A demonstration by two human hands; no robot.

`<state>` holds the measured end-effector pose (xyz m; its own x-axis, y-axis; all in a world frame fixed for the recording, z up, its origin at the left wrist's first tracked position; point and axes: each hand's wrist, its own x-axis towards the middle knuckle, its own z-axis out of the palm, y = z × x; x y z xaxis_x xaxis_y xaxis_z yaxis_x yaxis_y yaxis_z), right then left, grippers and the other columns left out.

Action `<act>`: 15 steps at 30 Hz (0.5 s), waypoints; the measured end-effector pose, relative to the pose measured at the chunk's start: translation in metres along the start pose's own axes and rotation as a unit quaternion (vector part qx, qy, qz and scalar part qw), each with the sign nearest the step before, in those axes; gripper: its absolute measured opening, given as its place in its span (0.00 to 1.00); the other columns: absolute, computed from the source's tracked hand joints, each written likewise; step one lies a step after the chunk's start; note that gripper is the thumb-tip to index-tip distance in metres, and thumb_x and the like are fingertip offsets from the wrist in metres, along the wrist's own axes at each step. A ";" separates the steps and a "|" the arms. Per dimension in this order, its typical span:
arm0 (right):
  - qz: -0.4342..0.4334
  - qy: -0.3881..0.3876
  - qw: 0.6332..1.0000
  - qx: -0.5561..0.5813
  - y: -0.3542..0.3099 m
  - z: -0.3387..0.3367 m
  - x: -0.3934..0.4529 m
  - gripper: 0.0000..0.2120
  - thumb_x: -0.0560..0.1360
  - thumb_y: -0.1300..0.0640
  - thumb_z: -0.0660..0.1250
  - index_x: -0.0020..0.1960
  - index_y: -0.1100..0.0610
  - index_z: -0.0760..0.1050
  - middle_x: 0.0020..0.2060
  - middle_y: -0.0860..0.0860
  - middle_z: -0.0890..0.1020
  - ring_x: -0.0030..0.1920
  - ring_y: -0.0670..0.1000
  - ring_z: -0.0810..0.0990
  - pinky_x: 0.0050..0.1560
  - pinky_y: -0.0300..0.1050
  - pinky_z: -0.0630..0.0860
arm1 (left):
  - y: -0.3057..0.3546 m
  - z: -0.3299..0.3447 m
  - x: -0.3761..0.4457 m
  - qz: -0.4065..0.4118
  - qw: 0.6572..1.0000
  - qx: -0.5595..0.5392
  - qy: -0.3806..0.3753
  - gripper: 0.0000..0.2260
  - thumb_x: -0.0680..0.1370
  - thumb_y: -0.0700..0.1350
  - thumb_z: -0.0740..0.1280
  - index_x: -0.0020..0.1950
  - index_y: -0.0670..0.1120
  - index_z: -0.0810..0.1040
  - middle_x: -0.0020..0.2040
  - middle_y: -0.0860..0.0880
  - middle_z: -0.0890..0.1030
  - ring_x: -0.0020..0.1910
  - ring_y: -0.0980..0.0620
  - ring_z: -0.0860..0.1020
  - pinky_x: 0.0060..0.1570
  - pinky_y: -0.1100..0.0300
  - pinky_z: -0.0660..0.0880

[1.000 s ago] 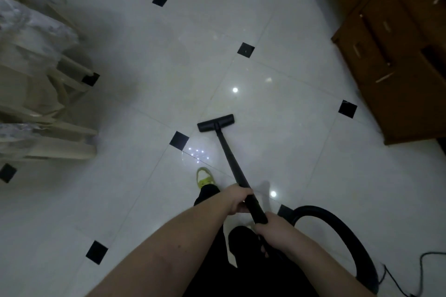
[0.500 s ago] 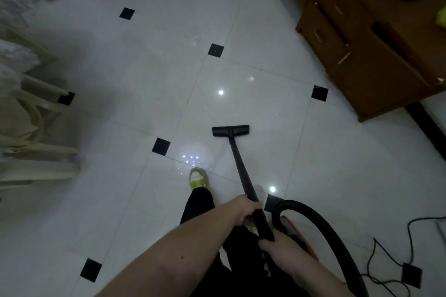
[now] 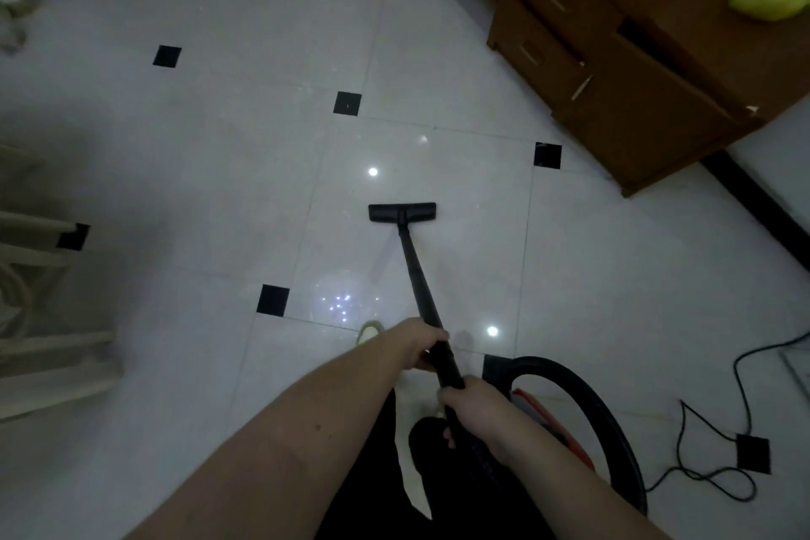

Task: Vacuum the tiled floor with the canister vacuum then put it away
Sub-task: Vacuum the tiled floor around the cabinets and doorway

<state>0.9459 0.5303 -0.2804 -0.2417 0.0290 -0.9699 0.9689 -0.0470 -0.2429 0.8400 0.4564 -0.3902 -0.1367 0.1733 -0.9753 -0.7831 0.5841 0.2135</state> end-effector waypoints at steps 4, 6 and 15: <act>0.006 -0.006 0.999 0.051 -0.033 0.012 0.008 0.09 0.79 0.60 0.60 0.57 0.63 0.71 0.41 0.59 0.76 0.32 0.53 0.78 0.33 0.46 0.77 | 0.025 -0.026 0.010 0.007 1.000 0.017 0.002 0.11 0.78 0.39 0.66 0.58 0.36 0.72 0.43 0.41 0.78 0.39 0.45 0.79 0.37 0.52 0.80; 0.006 -0.004 0.997 0.072 -0.047 0.016 0.011 0.08 0.79 0.60 0.60 0.55 0.63 0.72 0.39 0.58 0.75 0.31 0.53 0.77 0.33 0.45 0.76 | 0.035 -0.036 0.014 0.012 1.000 0.019 -0.005 0.13 0.78 0.39 0.66 0.60 0.35 0.72 0.43 0.41 0.78 0.39 0.45 0.80 0.37 0.52 0.80; 0.028 -0.001 0.993 0.110 -0.042 0.022 -0.020 0.07 0.79 0.58 0.61 0.54 0.60 0.70 0.41 0.58 0.76 0.34 0.53 0.78 0.37 0.46 0.78 | 0.035 -0.028 -0.002 -0.009 0.993 0.095 -0.076 0.12 0.77 0.38 0.68 0.58 0.37 0.72 0.44 0.41 0.79 0.39 0.46 0.81 0.28 0.56 0.78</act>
<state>0.9091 0.5098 -0.2507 -0.1874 0.0187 -0.9821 0.9458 -0.2666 -0.1855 0.7958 0.4545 -0.3827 -0.0193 0.2694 -0.9628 -0.6546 0.7245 0.2159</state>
